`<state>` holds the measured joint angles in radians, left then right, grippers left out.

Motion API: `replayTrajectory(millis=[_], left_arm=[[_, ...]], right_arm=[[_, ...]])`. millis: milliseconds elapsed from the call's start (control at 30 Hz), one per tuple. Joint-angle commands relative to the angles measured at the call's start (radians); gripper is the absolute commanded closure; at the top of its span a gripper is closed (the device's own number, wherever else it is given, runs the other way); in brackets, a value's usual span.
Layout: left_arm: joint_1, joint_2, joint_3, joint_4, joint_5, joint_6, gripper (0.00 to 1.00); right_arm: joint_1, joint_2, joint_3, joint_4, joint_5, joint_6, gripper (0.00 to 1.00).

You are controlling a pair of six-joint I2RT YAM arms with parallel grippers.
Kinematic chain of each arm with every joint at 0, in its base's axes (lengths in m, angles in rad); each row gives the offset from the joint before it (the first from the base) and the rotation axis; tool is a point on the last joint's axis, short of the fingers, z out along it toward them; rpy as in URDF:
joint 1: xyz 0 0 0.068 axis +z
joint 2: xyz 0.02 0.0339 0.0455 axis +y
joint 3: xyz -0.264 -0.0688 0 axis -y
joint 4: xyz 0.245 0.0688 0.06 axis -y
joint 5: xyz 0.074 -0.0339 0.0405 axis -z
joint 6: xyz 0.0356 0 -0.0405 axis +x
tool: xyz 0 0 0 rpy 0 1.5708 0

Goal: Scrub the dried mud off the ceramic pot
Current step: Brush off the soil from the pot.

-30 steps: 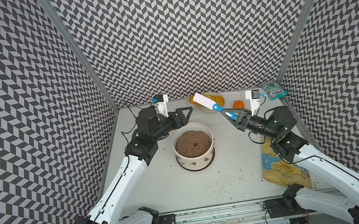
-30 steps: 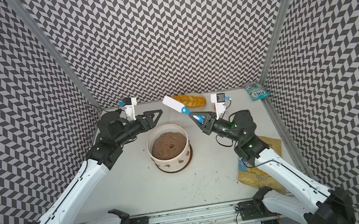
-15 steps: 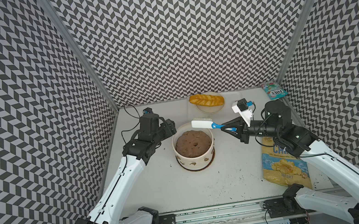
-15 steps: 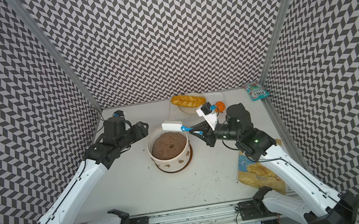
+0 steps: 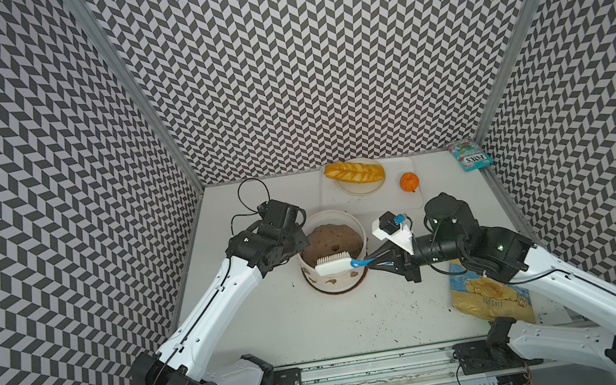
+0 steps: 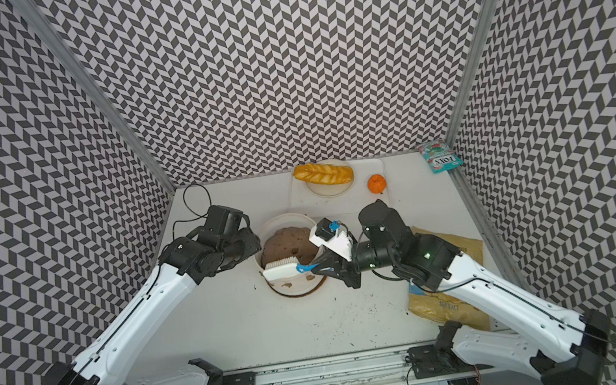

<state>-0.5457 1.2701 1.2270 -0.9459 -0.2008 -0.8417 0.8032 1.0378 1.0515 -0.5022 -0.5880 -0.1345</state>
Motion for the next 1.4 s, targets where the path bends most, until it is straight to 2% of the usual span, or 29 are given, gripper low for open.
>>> replayTrajectory(millis=[0,367,400,433,567,700,867,1000,1233,1367], left_arm=[[-0.033,0.022,0.039,-0.099,-0.023,-0.071,0.45],[-0.072,0.069,0.045,-0.172,-0.039,-0.136,0.61],[-0.072,0.070,0.043,-0.173,-0.039,-0.137,0.62],[-0.074,0.072,0.038,-0.173,-0.033,-0.139,0.62],[-0.075,0.093,0.036,-0.184,-0.021,-0.146,0.69],[-0.076,0.101,0.046,-0.184,-0.024,-0.143,0.71],[-0.076,0.121,0.061,-0.188,-0.039,-0.137,0.76],[-0.076,0.138,0.075,-0.196,-0.043,-0.138,0.83],[-0.076,0.154,0.080,-0.196,-0.038,-0.137,0.85],[-0.076,0.157,0.078,-0.191,-0.041,-0.127,0.92]], right_arm=[[0.054,0.003,-0.004,0.026,0.007,-0.017,1.00],[0.172,-0.002,-0.041,0.020,0.007,-0.017,1.00],[0.179,0.007,-0.045,0.018,0.276,-0.089,1.00],[0.187,0.012,-0.049,0.017,0.359,-0.108,1.00],[0.221,0.032,-0.069,0.040,0.412,-0.114,1.00],[0.241,0.040,-0.077,0.072,0.412,-0.113,1.00],[0.278,0.048,-0.092,0.119,0.494,-0.109,1.00],[0.297,0.070,-0.090,0.131,0.561,-0.062,1.00],[0.349,0.096,-0.100,0.149,0.648,-0.010,1.00],[0.359,0.110,-0.095,0.150,0.748,0.030,1.00]])
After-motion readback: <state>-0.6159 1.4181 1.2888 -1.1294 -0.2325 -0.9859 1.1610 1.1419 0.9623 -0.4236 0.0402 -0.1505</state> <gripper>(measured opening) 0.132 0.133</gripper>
